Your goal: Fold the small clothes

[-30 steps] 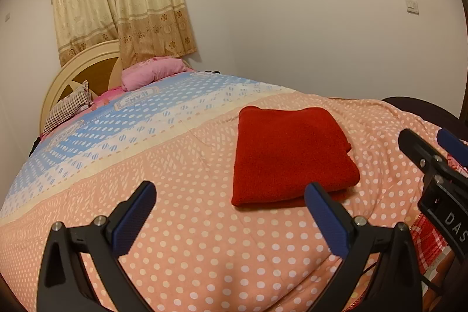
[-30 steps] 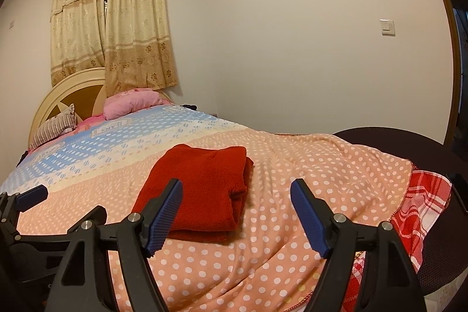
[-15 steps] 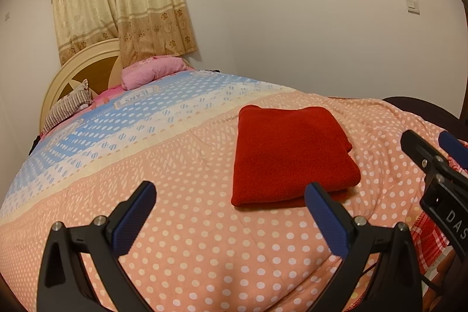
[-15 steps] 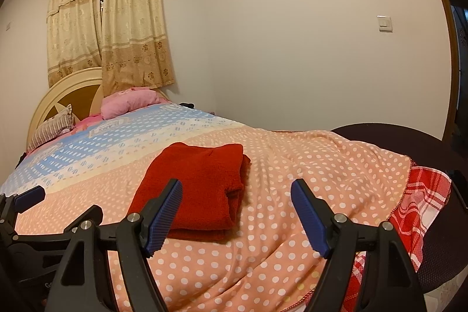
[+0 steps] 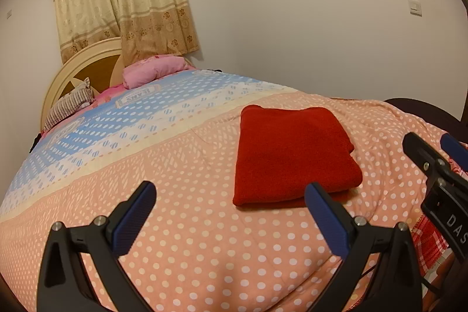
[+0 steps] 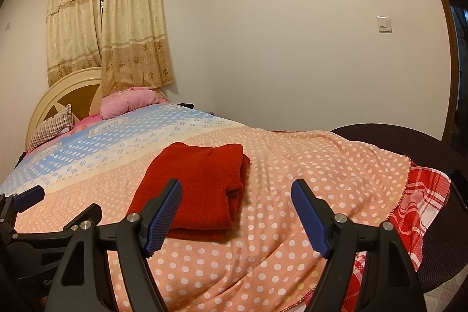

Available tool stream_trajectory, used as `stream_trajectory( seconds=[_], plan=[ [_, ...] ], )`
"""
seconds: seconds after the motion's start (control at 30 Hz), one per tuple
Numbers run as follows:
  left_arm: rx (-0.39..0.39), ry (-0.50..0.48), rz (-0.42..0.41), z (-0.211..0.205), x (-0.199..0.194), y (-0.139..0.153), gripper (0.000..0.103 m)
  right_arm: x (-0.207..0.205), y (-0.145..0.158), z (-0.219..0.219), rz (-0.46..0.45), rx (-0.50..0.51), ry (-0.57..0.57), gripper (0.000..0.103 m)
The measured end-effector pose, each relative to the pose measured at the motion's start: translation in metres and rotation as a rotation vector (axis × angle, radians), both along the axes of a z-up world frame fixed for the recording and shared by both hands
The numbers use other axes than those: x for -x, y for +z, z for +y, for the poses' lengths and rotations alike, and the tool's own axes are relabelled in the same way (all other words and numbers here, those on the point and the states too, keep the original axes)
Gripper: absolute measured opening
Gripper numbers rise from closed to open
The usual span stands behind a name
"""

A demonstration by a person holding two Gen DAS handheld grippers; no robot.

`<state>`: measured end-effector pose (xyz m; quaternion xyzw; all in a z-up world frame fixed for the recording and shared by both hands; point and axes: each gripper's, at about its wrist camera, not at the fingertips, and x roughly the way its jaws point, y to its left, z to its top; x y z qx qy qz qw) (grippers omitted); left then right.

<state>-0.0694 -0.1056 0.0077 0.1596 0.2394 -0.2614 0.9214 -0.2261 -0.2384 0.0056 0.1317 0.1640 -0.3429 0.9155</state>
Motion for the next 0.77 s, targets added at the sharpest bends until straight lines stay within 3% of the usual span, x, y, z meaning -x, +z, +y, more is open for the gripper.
stream_trajectory(
  seconds=[0.47, 0.77],
  plan=[
    [0.023, -0.025, 0.043, -0.002, -0.003, -0.005, 0.103, -0.002, -0.002, 0.002, 0.009, -0.005, 0.004, 0.078],
    [-0.001, -0.009, 0.073, -0.006, -0.009, -0.011, 0.103, -0.005, -0.006, -0.001, 0.022, -0.019, 0.006, 0.078]
  ],
)
